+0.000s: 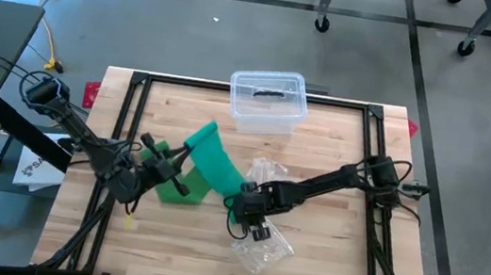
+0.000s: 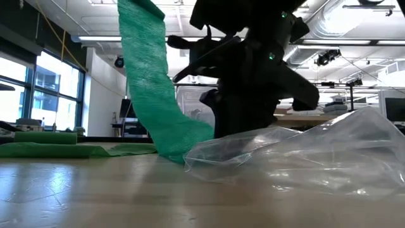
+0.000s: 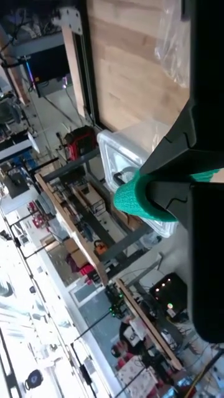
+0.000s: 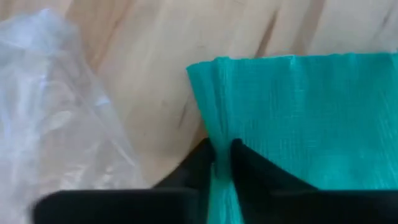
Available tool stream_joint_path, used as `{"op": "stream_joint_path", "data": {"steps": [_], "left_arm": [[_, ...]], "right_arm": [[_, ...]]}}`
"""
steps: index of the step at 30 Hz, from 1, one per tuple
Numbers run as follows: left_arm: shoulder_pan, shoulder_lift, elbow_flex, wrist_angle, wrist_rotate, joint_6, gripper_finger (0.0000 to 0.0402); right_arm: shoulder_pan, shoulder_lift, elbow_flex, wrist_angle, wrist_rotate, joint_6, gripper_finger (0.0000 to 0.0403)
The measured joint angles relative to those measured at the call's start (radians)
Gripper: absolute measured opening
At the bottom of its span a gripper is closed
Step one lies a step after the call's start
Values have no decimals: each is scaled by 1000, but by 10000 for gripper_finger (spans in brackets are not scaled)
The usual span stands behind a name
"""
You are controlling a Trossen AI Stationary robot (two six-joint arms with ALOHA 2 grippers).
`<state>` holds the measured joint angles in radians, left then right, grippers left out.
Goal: Roll bandage
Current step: Roll the blue bandage
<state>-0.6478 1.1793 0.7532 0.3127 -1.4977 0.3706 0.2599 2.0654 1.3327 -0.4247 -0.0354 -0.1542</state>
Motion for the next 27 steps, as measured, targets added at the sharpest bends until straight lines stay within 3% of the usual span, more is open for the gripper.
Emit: {"op": "stream_joint_path", "data": {"steps": [2,8,12,18,22,27], "left_arm": [[18,0,0,0,18,0,0],[73,-1,0,0,211,-45,0],[109,10,0,-1,260,-46,0],[164,10,-24,2,421,-74,0],[185,11,-93,7,530,-191,0],[160,75,-195,105,567,-318,0]], "right_arm": [[16,-10,0,-16,0,0,10],[102,-136,76,-286,127,77,3],[199,-246,182,-427,152,181,1],[374,-362,353,-454,264,314,1],[481,-369,478,-462,381,358,0],[567,-352,600,-460,454,355,0]]}}
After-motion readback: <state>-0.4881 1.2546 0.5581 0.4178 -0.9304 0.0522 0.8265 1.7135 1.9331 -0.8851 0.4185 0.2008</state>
